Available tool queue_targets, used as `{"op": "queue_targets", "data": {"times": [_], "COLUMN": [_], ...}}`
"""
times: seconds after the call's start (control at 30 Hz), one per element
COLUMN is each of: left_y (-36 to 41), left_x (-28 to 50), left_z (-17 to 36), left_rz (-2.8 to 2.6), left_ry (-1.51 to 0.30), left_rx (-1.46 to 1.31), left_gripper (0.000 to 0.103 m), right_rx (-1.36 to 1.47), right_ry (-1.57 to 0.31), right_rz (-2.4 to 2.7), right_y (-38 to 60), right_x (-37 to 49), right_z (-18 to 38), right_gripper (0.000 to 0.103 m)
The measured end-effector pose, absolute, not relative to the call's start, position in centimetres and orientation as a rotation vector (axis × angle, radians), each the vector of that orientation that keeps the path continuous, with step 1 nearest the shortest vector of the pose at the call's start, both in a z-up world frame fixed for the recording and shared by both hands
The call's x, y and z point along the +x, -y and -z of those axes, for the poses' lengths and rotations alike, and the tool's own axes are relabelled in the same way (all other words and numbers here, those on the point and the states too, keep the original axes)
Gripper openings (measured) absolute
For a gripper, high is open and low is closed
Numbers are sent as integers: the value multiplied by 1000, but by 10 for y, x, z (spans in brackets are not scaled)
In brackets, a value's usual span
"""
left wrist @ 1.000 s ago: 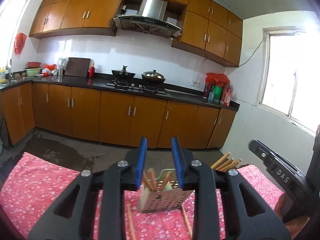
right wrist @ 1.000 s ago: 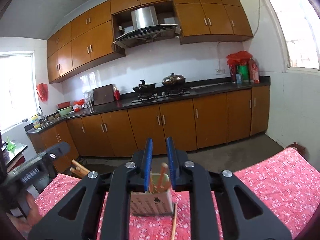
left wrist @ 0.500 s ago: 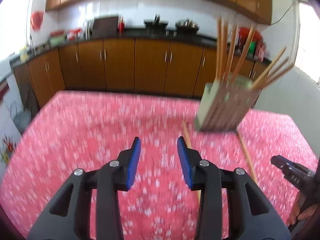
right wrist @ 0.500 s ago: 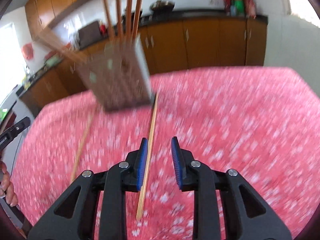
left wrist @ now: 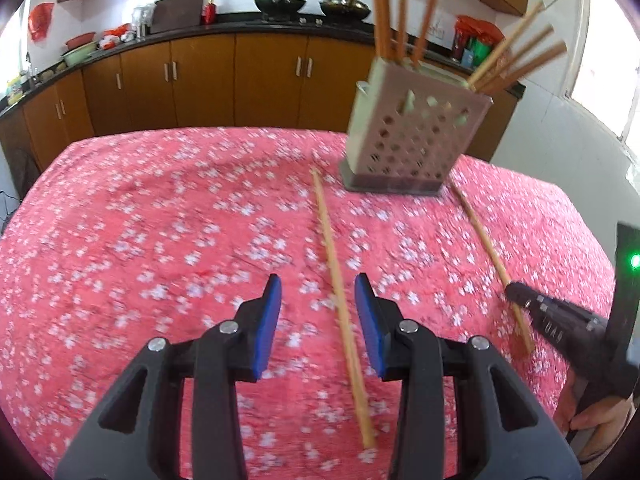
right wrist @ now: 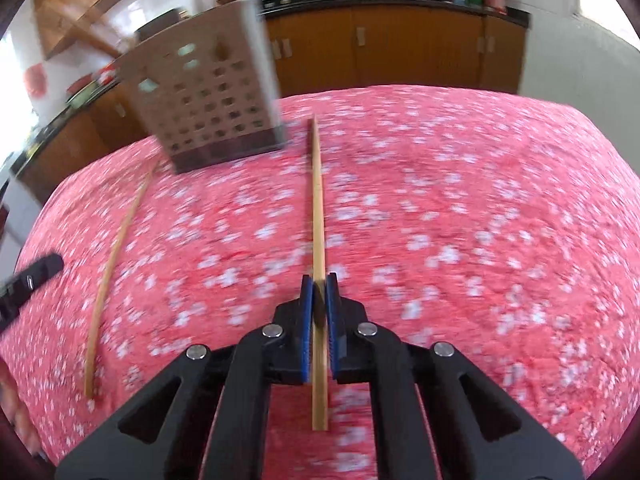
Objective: Organize utensils
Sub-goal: 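Close the right tool on the last chopstick while the left tool grasps another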
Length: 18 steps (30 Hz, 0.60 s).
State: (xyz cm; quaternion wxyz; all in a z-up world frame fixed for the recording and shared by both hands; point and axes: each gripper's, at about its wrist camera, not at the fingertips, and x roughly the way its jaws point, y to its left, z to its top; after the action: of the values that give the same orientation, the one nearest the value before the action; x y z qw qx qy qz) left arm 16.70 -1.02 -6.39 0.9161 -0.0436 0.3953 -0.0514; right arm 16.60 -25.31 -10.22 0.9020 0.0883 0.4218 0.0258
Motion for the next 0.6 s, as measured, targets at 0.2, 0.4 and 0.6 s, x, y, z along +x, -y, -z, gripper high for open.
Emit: {"op": "queue_targets", "data": {"times": [0.2, 0.4, 0.6], "left_y": [31, 28, -9], "left_x": [175, 185, 203], "left_z": [88, 100, 99], "left_rz": [90, 34, -37], "left_ry": [-870, -888, -887], "left_rx": [-36, 8, -7], "left_gripper": [31, 9, 10], "right_rx": [221, 205, 151], "right_ry": [-876, -871, -862], "right_rz": [-21, -38, -47], "right_y": [275, 275, 263], "right_x": [164, 158, 171], "right_z": [103, 104, 105], "right_gripper": [8, 8, 8]}}
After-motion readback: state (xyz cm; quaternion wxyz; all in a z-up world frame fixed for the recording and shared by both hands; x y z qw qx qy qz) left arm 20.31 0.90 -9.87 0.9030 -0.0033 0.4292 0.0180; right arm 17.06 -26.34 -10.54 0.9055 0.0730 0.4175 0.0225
